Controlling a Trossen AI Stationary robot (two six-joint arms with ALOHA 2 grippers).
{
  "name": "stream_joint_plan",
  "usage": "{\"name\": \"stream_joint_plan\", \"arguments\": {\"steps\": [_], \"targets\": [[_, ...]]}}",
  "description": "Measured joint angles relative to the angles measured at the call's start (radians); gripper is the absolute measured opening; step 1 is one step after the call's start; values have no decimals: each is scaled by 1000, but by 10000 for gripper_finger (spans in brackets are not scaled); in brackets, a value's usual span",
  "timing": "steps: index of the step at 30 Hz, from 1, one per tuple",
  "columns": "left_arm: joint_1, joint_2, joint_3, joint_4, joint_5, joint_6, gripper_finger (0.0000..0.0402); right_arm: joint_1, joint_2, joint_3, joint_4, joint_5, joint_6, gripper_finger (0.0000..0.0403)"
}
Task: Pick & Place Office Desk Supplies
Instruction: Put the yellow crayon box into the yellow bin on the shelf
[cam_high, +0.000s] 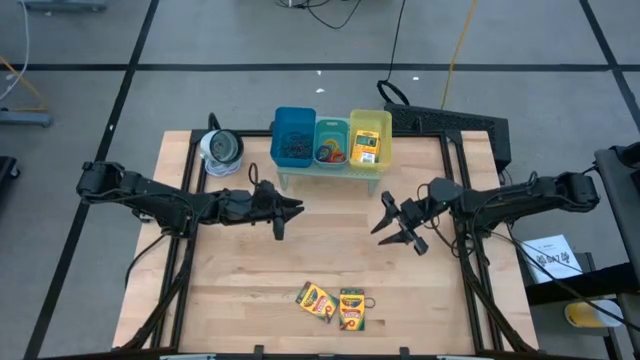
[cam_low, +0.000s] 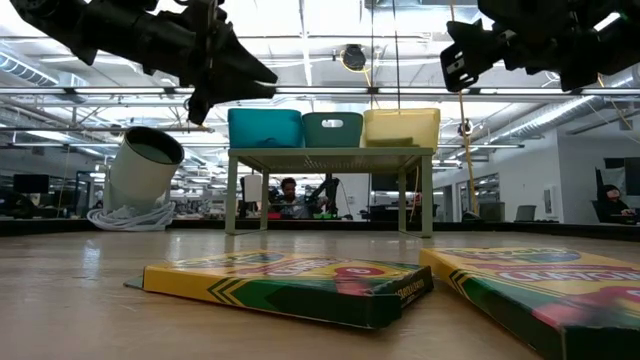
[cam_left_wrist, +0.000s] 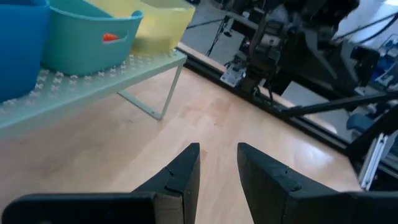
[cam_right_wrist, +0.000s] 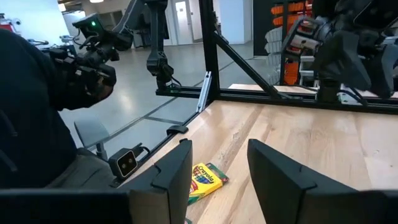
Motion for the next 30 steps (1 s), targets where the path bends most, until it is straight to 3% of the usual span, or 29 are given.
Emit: {"name": "stream_joint_plan", "arguments": {"steps": [6, 10, 12, 20, 24, 27, 30], "targets": [[0, 0, 2, 43, 35, 4, 118, 0, 0, -5, 0, 0, 0, 144], [-28, 0, 2, -14, 261, -111, 118, 0, 0, -5, -1, 0, 0, 144], [-67, 0, 2, -59, 324, -206, 118, 0, 0, -5, -1, 0, -2, 144], [-309, 1, 0, -257, 161, -625, 122, -1, 0, -5, -2, 0, -45, 144], [-391, 71, 1, -224, 52, -746, 161, -1, 0, -5, -3, 0, -49, 144], [-411, 184, 18, -161, 57, -778, 208, -1, 0, -5, -8, 0, -49, 144], [-412, 306, 44, -109, 146, -753, 248, -1, 0, -5, -8, 0, -48, 144]]}}
